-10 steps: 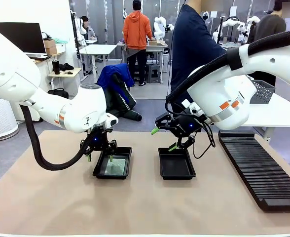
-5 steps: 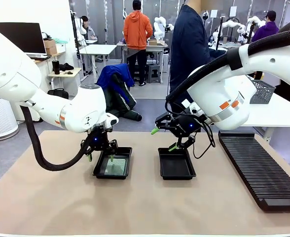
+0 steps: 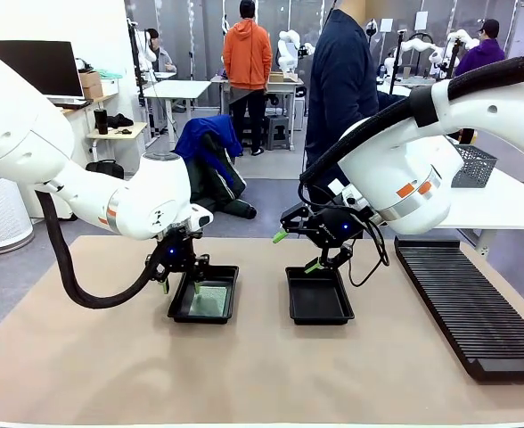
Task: Inspect and transfer BCBs to ESD trays.
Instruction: Pick up the ESD tray and place it on the left side of the table.
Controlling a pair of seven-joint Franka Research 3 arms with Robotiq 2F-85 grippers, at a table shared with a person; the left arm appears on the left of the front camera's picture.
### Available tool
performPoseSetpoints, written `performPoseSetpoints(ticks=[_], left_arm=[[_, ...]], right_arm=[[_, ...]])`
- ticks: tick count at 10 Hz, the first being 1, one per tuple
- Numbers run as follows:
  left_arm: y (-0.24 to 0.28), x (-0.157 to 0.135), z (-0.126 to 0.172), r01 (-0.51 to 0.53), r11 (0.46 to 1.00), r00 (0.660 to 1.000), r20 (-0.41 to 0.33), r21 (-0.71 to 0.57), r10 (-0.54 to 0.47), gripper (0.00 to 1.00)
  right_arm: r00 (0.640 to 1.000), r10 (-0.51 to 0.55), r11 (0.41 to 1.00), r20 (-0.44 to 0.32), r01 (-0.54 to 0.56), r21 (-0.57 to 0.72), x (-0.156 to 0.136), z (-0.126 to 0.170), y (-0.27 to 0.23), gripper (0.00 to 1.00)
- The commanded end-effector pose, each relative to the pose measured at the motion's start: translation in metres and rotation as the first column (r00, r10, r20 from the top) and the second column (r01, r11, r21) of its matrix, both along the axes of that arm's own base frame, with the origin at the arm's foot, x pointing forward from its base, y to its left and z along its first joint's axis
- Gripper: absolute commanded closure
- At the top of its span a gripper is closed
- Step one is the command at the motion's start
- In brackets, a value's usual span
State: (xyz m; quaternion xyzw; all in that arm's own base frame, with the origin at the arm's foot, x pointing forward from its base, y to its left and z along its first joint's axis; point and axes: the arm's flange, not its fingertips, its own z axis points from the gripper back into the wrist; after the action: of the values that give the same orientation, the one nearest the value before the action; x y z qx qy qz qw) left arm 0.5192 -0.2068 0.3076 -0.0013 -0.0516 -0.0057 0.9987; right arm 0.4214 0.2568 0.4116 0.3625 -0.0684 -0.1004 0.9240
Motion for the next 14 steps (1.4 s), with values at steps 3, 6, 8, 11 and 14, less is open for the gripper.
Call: performPoseSetpoints(ticks=[3, 6, 8, 11, 14], left_arm=[[0.0075, -0.0005, 0.003, 0.001, 1.0, 1.0, -0.015, -0.001, -0.001, 0.41], [0.0075, 0.0014, 0.0033, 0.005, 1.0, 1.0, -0.011, -0.011, -0.005, 0.58], [0.0085, 0.0015, 0.0029, 0.005, 1.0, 1.0, -0.011, -0.017, -0.005, 0.69], [0.0108, 0.0003, 0.0054, 0.0, 1.0, 1.0, -0.009, -0.019, 0.0, 0.78], [0.0111, 0.0004, 0.0078, -0.004, 1.0, 1.0, -0.012, -0.029, 0.004, 1.0]], right_arm=[[1.0, -0.002, 1.0, -0.005, 0.002, -0.004, -0.0008, -0.0002, 0.0012, 0.0], [1.0, -0.002, 1.0, -0.005, 0.002, -0.004, -0.0008, -0.0002, 0.0012, 0.0], [1.0, -0.002, 1.0, -0.005, 0.002, -0.004, -0.0008, -0.0002, 0.0012, 0.0], [1.0, -0.002, 1.0, -0.005, 0.002, -0.004, -0.0008, -0.0002, 0.0012, 0.0], [1.0, -0.002, 1.0, -0.005, 0.002, -0.004, -0.0008, -0.0002, 0.0012, 0.0]])
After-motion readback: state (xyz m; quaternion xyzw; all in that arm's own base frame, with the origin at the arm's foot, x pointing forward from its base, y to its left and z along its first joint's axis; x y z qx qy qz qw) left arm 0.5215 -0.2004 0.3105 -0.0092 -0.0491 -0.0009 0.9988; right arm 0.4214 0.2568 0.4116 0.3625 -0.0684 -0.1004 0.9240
